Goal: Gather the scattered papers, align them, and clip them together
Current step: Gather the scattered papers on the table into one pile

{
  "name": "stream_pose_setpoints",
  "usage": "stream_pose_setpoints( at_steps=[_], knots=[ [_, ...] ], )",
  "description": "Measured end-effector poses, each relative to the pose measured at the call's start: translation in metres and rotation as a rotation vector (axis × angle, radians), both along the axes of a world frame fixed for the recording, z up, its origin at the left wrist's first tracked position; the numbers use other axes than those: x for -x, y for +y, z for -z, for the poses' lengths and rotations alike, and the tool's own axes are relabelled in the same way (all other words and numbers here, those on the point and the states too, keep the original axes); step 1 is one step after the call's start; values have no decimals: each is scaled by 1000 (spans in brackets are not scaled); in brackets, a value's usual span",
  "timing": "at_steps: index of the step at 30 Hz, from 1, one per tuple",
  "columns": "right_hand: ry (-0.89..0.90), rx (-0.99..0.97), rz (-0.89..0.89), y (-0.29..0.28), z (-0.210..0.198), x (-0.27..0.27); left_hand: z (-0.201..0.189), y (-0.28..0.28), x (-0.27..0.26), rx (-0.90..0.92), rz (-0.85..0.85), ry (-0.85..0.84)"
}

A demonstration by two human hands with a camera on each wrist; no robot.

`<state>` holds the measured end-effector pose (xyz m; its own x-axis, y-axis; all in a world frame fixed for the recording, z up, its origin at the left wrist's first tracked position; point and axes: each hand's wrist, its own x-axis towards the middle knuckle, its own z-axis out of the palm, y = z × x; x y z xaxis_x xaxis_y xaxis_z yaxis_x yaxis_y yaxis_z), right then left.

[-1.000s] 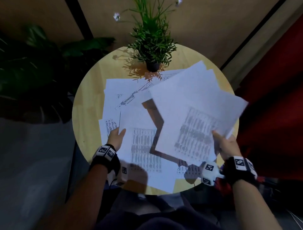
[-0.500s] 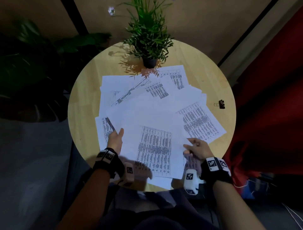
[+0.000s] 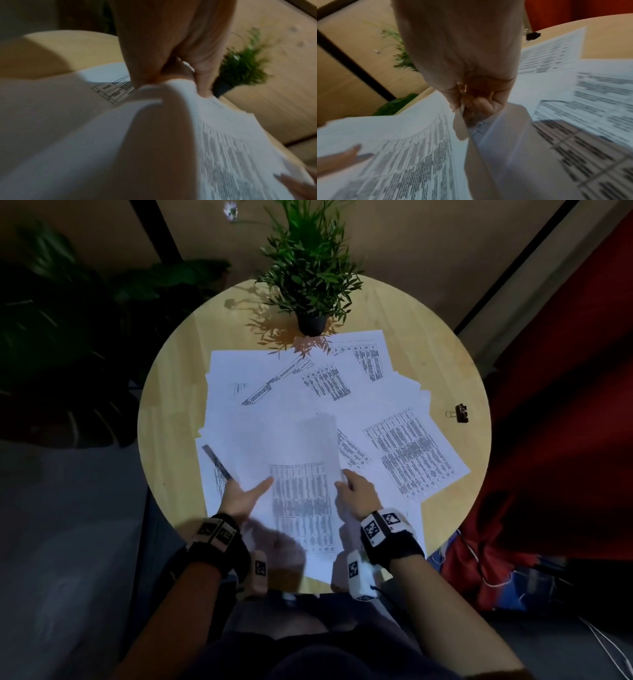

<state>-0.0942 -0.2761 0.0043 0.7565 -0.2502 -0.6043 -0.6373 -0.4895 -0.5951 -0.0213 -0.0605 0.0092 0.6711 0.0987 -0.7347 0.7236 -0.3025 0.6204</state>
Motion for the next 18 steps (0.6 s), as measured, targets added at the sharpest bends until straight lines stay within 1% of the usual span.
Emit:
stream_pose_setpoints(
  at_steps=[2,3,4,6,7,9,11,14,16,18],
  knots=[
    [43,20,-55,3,-1,-5,-8,8,1,-146,-17,-76],
    [28,67,-52,-2,0,-7,-12,18,-3,-176,-39,-96],
    [-18,154,-20,-10,1,-7,-12,30,-7,-198,-74,-108],
    [-128,354,94,-29,-1,-4,-18,55,-13,-259,-74,-58],
    [-180,402,153,-35,-3,-5,-18,66,-15,-260,-43,-29],
    [-216,390,177,-40,-6,-11,-14,82,-17,-236,-14,-3],
    [-165,348,128,-37,-5,-24,-15,86,-16,-236,-13,-30],
    [-15,398,59,-27,-1,-39,-17,83,-10,-237,-39,-48],
    [123,348,76,-18,-3,-44,-15,76,-5,-233,-4,-45],
    [196,338,35,-6,-3,-44,-19,63,-1,-198,51,-52]
  ],
)
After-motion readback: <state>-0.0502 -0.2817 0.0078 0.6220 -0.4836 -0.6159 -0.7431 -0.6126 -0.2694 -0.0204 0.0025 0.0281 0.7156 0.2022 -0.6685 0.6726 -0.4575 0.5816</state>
